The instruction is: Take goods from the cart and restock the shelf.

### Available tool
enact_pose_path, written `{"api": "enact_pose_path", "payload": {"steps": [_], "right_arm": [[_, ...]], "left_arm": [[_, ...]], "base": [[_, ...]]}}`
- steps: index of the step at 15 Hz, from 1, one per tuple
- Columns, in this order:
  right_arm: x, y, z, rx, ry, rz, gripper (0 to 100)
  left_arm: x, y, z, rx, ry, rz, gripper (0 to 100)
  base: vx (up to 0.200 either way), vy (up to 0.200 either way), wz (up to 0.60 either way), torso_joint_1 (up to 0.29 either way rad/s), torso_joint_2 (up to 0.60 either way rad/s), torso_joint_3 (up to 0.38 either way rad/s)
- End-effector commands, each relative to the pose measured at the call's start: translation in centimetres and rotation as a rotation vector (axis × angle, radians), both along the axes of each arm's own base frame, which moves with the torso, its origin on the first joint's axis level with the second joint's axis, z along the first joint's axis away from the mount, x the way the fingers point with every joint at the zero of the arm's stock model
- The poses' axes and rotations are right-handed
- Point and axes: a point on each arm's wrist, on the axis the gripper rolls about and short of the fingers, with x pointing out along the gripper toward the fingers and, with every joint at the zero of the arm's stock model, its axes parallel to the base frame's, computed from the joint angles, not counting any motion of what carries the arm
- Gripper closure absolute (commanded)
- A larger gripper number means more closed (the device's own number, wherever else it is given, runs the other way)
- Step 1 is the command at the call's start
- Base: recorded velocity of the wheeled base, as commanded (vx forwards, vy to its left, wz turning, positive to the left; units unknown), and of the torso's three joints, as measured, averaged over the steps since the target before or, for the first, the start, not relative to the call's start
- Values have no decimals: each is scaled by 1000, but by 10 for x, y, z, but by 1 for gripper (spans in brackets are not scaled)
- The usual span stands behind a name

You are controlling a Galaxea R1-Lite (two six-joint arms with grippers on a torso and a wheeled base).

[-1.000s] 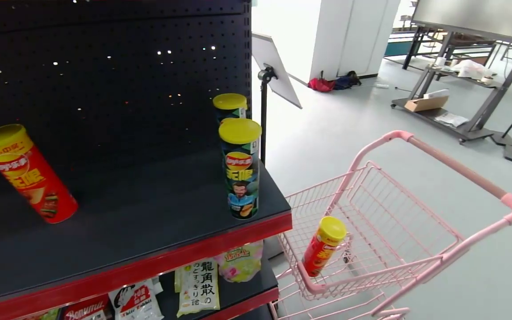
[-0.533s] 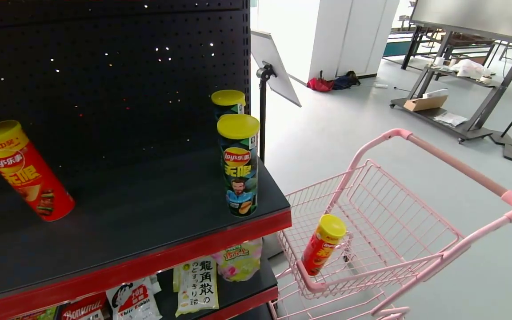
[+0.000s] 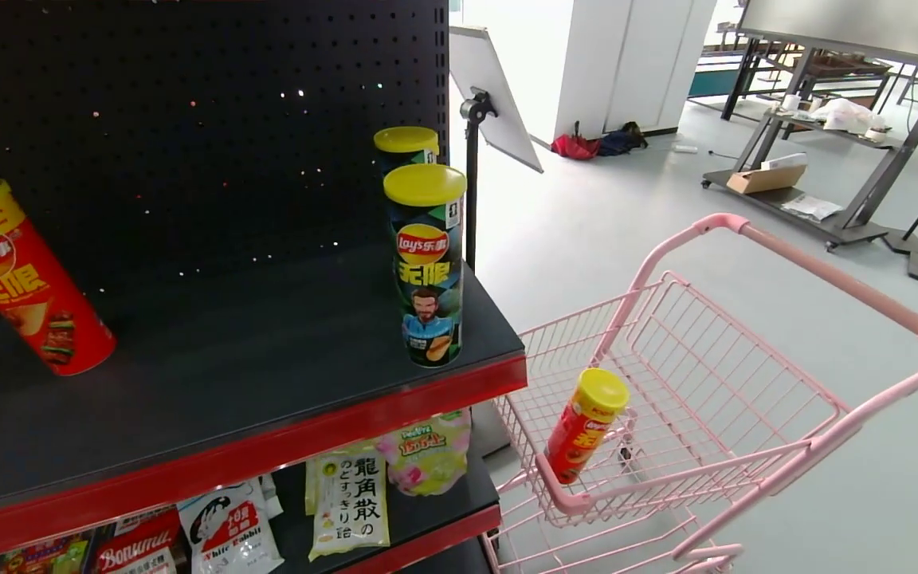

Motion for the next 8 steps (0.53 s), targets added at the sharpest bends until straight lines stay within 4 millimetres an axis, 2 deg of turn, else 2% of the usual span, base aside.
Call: {"api": "enact_pose_path", "payload": {"steps": [1,5,8], "right_arm": [[0,0,0,0,0,0,0],[0,0,0,0,0,0,0],[0,0,0,0,0,0,0]], "left_arm": [[0,0,0,1,1,1,0],[0,0,0,1,1,1,0],[0,0,0,-1,1,1,0]], "base": [[0,0,0,-149,378,217],[0,0,0,-159,400,251],[0,0,0,-188,525,334]]}}
